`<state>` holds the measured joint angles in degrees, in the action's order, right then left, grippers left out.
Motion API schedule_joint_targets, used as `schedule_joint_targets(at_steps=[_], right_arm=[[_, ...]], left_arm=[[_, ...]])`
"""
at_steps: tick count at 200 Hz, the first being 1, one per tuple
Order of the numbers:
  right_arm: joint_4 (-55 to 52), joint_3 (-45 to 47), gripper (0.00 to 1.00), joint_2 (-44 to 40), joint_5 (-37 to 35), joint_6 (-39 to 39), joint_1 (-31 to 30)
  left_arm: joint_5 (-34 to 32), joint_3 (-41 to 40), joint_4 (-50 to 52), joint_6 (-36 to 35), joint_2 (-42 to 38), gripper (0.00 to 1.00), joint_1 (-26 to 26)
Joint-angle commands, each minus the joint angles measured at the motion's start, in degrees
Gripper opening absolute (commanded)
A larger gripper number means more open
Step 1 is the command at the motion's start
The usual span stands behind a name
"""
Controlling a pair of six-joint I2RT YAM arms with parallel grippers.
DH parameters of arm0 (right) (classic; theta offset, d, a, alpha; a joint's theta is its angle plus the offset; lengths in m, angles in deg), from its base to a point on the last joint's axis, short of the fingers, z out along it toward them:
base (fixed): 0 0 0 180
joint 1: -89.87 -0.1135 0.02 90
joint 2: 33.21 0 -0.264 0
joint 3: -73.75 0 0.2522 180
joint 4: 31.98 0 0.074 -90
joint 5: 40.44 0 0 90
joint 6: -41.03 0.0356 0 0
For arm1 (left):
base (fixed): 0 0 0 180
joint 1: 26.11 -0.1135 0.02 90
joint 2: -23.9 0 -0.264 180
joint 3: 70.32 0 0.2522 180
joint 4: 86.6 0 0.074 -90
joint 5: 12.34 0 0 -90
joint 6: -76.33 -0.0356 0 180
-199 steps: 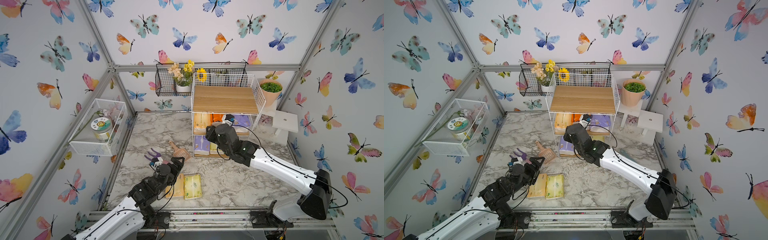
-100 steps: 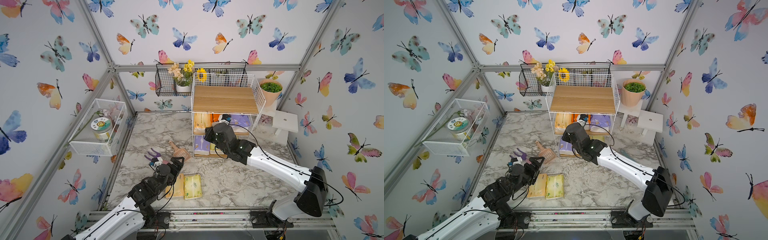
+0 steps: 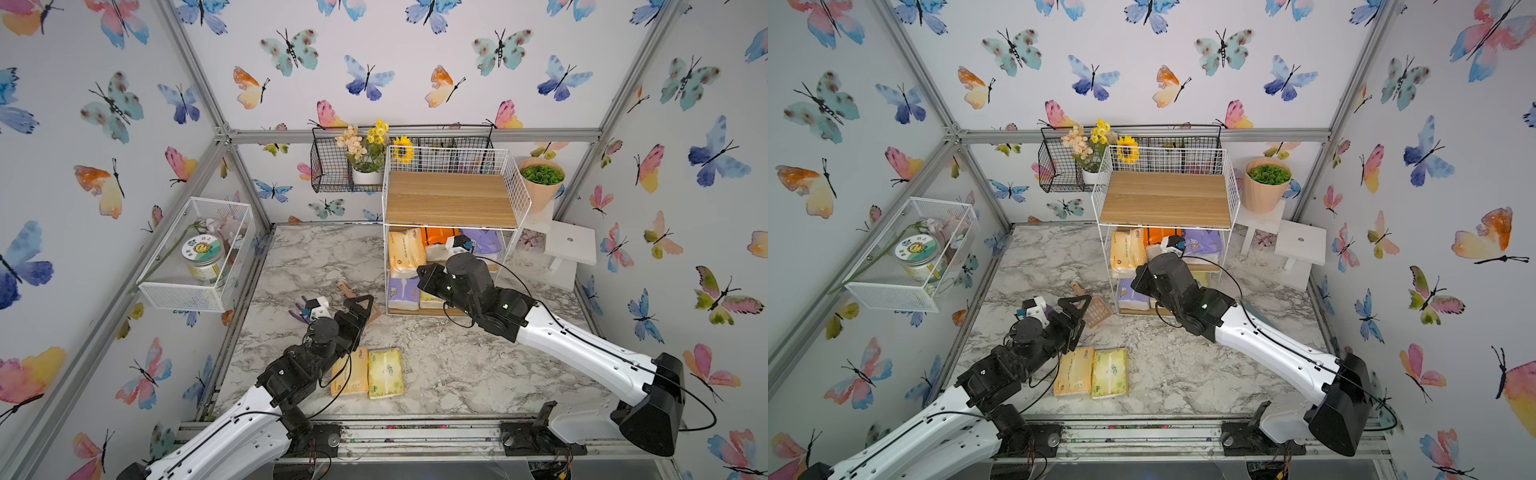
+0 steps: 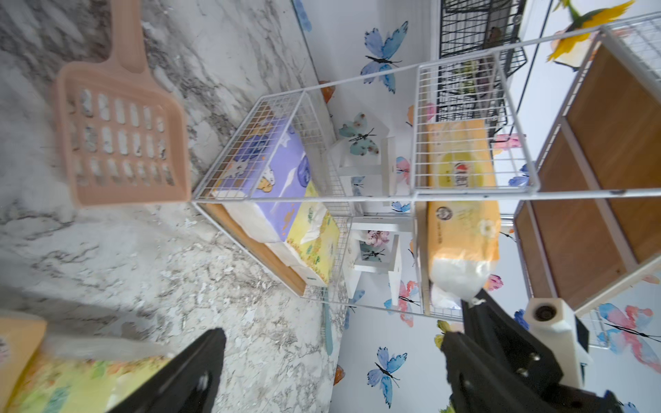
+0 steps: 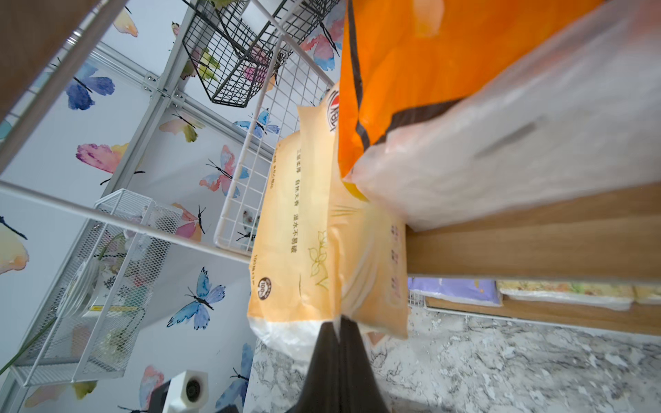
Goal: Remove the tissue boxes from the shelf
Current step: Pick up a box of tissues from the shelf.
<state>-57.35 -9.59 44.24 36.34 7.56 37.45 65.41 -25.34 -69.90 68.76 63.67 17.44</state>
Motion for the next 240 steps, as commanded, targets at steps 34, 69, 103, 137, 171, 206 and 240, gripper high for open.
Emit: schedule_joint_targets(at_steps=[34,69,103,137,171,206,240], right_arm=[[-5.06,1.49,0.02,-3.93,6.1,1.21,0.13],[-6.81,1.99,0.02,-5.53,8.4,1.65,0.13],[-6.81,3.0,0.02,-6.87,10.22,1.65,0.11],[-6.75,3.84,0.02,-7.88,13.06,1.39,0.13],[-7.25,4.78,0.02,-9.26,13.22,1.63,0.13],[-7.24,5.01,0.02,-10.2,13.22,1.35,0.13],[-12.03,-1.36,0.32,-8.64,15.57,-3.61,0.13]], left_arm=[[5.48,2.28,-20.33,-2.2,7.32,0.99,-0.3],[7.79,3.28,-27.96,-1.89,12.7,0.99,-0.22],[10.68,4.59,-33.02,-2.45,17.84,0.99,-0.25],[10.51,4.88,-36.44,-1.86,20.8,0.99,-0.46],[10.8,5.52,-37.28,-1.6,22.92,0.75,-0.49],[12.19,5.75,-37.84,-1.46,24.26,0.51,-0.53],[12.58,5.08,-38.0,-2.0,24.22,0.34,-0.52]])
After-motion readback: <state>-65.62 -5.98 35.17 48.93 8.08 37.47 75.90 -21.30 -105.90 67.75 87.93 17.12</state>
